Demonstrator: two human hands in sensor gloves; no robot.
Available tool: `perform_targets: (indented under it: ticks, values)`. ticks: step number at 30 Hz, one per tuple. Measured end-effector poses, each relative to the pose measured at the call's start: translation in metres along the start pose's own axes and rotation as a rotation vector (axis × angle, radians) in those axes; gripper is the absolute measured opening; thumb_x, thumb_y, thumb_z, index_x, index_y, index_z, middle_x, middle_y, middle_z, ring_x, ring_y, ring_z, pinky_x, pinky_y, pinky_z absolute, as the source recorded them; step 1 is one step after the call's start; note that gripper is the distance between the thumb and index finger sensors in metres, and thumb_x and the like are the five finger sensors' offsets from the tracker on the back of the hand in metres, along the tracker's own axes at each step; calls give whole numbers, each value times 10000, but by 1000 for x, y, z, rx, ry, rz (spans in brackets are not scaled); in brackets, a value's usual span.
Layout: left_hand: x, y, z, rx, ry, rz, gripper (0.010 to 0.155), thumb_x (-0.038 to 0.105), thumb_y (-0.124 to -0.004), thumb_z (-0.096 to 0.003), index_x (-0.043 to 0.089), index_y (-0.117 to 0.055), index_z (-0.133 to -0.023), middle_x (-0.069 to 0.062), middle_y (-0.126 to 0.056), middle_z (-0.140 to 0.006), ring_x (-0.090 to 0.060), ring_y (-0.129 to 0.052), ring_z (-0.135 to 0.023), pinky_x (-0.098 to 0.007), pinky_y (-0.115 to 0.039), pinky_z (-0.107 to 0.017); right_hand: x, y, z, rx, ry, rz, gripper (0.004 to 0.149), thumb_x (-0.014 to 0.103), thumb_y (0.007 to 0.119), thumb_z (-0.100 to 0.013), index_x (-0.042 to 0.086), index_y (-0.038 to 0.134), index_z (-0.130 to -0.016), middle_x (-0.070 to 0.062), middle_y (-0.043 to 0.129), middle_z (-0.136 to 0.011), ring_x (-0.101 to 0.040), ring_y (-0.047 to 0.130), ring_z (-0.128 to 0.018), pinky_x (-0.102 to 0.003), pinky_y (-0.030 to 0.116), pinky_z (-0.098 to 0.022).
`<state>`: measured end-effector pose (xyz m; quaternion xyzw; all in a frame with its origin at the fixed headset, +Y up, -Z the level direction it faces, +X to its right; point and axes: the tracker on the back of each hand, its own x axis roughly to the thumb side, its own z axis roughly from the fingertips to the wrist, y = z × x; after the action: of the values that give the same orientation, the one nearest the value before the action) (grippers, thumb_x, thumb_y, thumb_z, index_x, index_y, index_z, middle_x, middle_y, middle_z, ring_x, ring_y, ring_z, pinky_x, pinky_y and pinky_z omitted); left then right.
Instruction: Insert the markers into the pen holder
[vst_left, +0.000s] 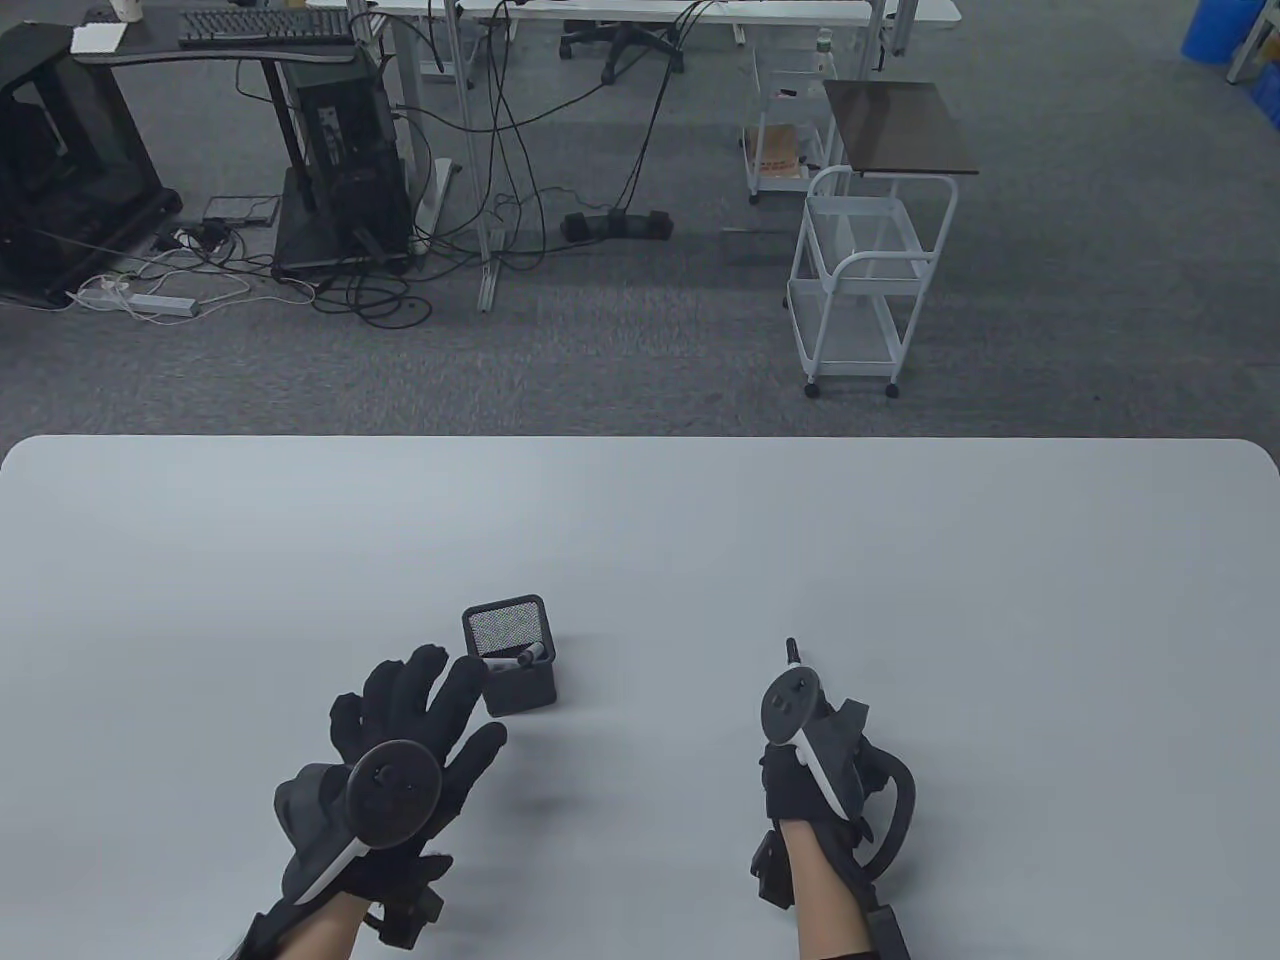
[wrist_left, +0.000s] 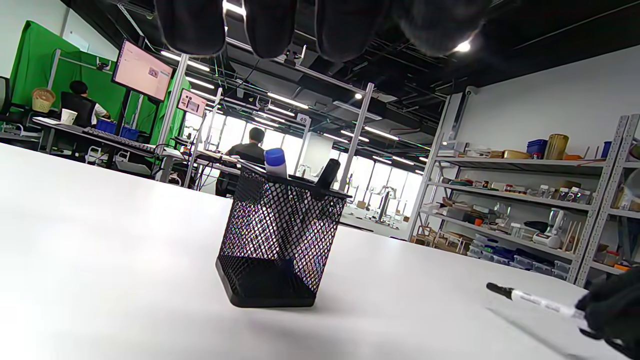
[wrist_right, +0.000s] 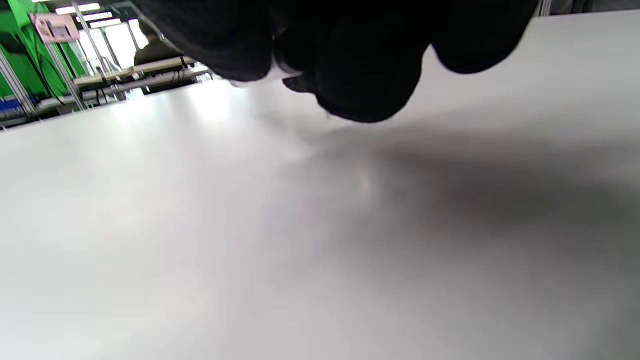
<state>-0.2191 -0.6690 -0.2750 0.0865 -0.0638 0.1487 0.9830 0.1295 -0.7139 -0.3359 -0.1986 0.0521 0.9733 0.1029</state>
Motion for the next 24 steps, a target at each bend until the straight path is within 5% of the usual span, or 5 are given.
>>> perform_targets:
  ticks: [12, 24]
  values:
    - [-1, 3, 1, 17, -10, 14, 653, 601, -605, -602, 375, -482, -1202, -82, -404, -1313, -536, -441, -1197, -764, -327, -800, 40, -72, 34, -223, -143, -42, 497, 219, 707, -626, -1, 682, -1071, -306, 766, -917, -333, 924, -684, -628, 651, -594]
    - [-6, 8, 3, 38, -8, 46, 652, 598, -607, -602, 373, -484, -1202, -83, -406, -1311, -536, -443, -1196, -765, -327, -798, 102, -108, 80, -401, -330, -32, 481, 241, 749, -619, 54, 677, -1056, -272, 779, -942, -304, 941, -713, -593, 674, -619]
